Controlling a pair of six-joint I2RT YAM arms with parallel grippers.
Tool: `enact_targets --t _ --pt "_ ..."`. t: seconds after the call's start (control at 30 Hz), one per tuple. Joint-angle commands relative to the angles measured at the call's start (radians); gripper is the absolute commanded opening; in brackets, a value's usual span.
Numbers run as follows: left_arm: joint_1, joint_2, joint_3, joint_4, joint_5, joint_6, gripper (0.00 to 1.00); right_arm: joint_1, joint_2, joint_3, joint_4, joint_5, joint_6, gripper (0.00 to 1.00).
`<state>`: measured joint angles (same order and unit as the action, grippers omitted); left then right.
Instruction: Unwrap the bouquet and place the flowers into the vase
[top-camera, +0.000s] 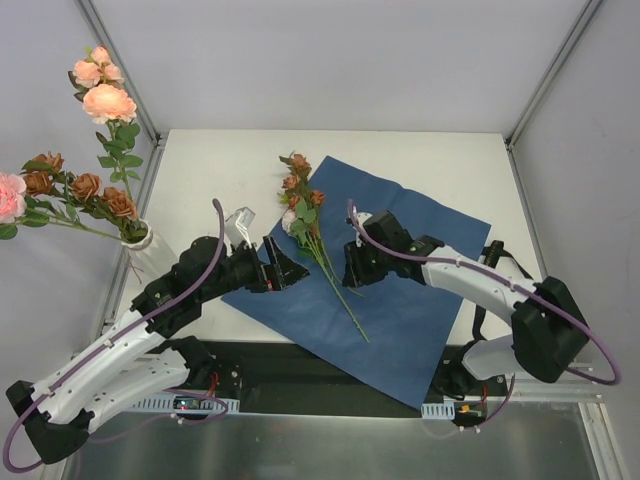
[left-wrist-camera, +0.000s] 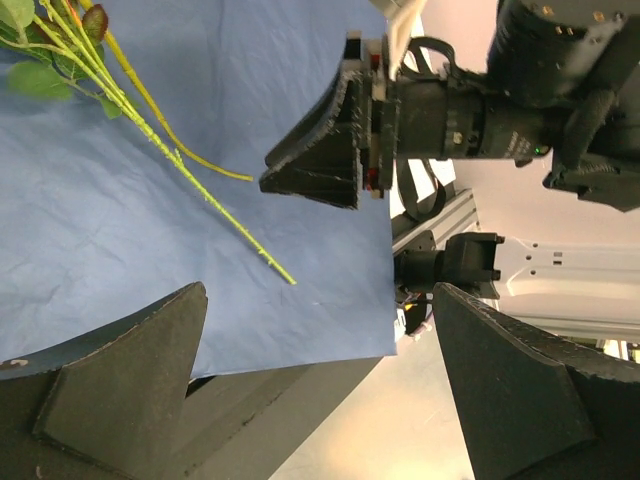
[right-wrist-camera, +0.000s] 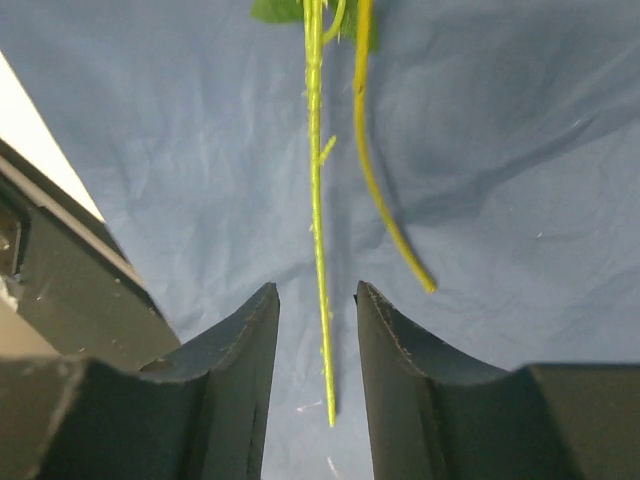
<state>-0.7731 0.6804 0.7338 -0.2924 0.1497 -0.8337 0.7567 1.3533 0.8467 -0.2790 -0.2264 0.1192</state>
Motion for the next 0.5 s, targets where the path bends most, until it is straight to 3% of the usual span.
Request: enact_targets --t 0.0,0.17,0.47 --pt "-0.003 -0.039 -0.017 0.041 0.014 -0.024 0.94 -0.002 0.095 0.182 -0.095 0.062 -0.095 0.4" --pt "-0.003 -0.076 -0.05 0.042 0.022 -0.034 0.94 0.0 0.239 0.31 -0.107 0.067 -0.113 0.35" --pt "-0.003 -0.122 -0.086 0.041 0.034 -0.047 0.94 0.0 0.495 0.505 -0.108 0.079 -0.162 0.35"
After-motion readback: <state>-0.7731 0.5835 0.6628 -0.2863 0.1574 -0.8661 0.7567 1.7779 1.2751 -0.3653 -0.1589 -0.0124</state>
